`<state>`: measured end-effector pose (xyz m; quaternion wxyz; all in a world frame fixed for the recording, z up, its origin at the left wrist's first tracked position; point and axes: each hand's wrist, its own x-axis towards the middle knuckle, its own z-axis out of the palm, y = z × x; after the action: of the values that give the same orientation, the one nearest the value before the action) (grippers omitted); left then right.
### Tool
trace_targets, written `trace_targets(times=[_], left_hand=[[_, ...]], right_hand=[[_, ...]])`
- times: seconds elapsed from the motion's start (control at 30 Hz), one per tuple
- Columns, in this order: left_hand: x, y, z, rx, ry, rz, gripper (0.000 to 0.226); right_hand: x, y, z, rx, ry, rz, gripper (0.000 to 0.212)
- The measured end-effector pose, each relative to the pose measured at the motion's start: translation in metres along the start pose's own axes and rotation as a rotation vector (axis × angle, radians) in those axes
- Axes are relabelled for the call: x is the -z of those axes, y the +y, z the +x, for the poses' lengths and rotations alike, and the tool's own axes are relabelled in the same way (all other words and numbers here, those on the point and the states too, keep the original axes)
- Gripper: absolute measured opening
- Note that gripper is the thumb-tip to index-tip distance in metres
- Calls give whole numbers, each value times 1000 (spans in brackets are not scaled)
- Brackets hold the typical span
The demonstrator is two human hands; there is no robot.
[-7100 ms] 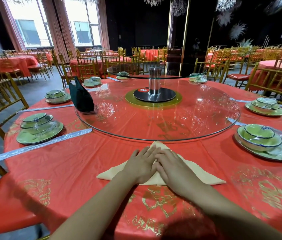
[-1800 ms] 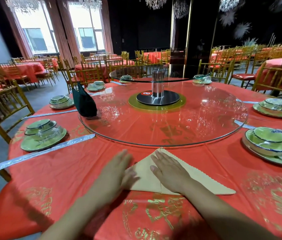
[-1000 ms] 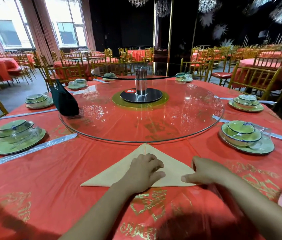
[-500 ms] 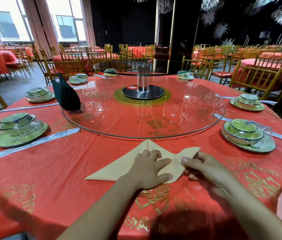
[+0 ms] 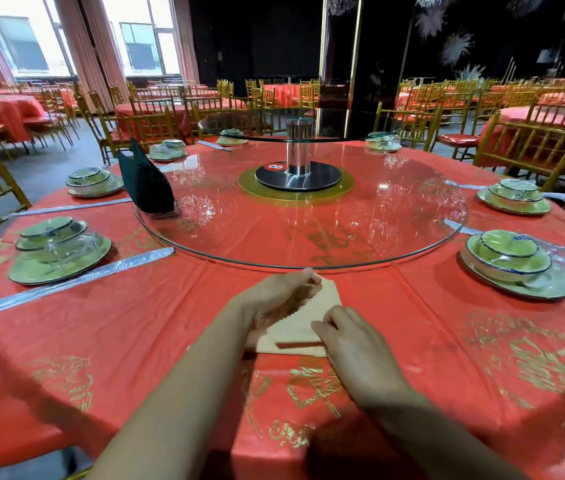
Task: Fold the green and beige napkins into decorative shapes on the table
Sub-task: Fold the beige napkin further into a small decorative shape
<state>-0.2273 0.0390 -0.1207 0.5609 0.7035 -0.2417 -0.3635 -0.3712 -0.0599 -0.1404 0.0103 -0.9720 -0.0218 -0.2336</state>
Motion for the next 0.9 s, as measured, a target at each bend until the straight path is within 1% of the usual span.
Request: trace_targets(times=[0.03,0.07,0.1,0.13,0.2,0.3,0.37,0.4,0.47,0.5,0.53,0.6,0.7,0.73,0.83,0.9], left_hand=[[1,2,1,1,-23,-3,17],[1,1,3,0,-33,48,12],[0,1,4,-12,-48,108,13],[0,-1,6,-27,-66,148,21],[0,-4,9,-33,-95,135,32],[-1,-3,7,-17,-72,156,40],[-3,0,4,-22,-60,208,46],[-4,1,3,-31,-57,225,48],[-6,1,3,-44,-54,245,51],[-6,1,3,-52,-54,238,52],[-7,2,2,-62,-59,221,53],[-7,4,-4,-111,-44,187,52],[-3,0,-21,-218,125,184,33],[0,-4,-29,-241,173,251,25],[4,-20,-47,-350,250,628,12],[3,-32,-55,-522,321,840,5]], right_hand=[[-2,1,0,3,-8,-12,33],[-3,2,0,7,-9,-23,33],[-3,2,1,8,-12,-32,32],[-3,2,2,14,-8,-36,29],[-5,0,6,36,12,-64,18],[-7,-2,8,45,-58,-62,16],[-5,2,6,30,-98,33,19],[-3,5,7,31,-157,131,22],[1,12,7,7,-250,255,34],[2,12,6,2,-268,281,35],[3,11,6,-17,-251,303,34],[2,6,4,-59,-223,299,33],[-1,5,1,-80,-185,281,33],[-2,6,-1,-73,-178,282,33],[-3,8,-6,-63,-152,290,33],[-2,7,-8,-55,-105,283,28]])
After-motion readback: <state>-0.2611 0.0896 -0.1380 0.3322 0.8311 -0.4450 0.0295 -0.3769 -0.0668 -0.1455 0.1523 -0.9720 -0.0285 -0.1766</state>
